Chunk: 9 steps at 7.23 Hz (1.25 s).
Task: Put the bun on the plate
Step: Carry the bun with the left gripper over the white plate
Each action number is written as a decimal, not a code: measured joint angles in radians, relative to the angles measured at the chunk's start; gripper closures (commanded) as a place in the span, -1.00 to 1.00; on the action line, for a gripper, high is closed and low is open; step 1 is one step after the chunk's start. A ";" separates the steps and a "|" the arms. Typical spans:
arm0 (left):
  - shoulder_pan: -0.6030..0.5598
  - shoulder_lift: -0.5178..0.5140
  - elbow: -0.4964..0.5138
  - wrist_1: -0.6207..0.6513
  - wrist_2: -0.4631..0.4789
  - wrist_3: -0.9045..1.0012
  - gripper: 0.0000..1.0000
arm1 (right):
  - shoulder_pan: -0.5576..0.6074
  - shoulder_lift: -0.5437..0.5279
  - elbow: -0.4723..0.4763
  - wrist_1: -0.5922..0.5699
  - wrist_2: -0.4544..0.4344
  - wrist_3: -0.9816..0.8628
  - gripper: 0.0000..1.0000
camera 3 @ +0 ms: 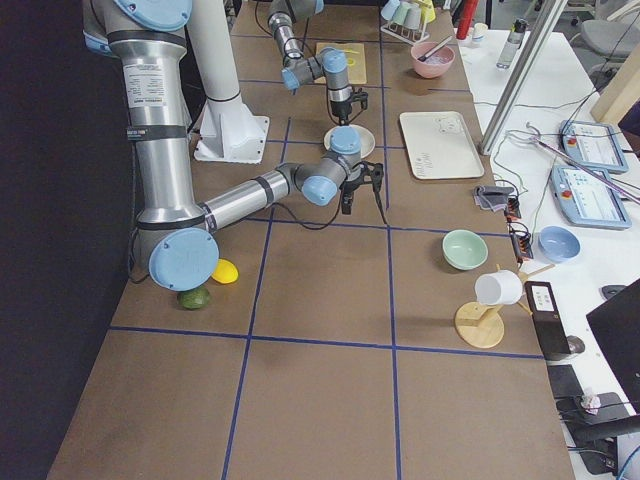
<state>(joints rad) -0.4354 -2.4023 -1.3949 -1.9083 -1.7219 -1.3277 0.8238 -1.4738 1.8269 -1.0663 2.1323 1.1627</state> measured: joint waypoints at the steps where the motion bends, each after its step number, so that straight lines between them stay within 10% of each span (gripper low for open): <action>1: 0.001 -0.004 0.008 0.000 0.001 -0.004 0.31 | 0.000 0.000 0.000 0.000 0.000 0.000 -1.00; 3: 0.001 -0.015 0.026 0.000 0.018 -0.008 0.09 | -0.001 0.001 0.000 0.000 0.000 0.000 -1.00; 6: 0.001 -0.023 0.040 -0.001 0.039 -0.009 -0.98 | -0.002 0.002 0.000 0.000 0.000 0.000 -1.00; 9: -0.001 -0.021 0.027 0.003 0.048 -0.010 -0.98 | -0.001 0.003 0.000 0.000 0.001 0.000 -1.00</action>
<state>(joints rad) -0.4366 -2.4233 -1.3676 -1.9055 -1.6739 -1.3375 0.8232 -1.4713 1.8270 -1.0661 2.1332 1.1628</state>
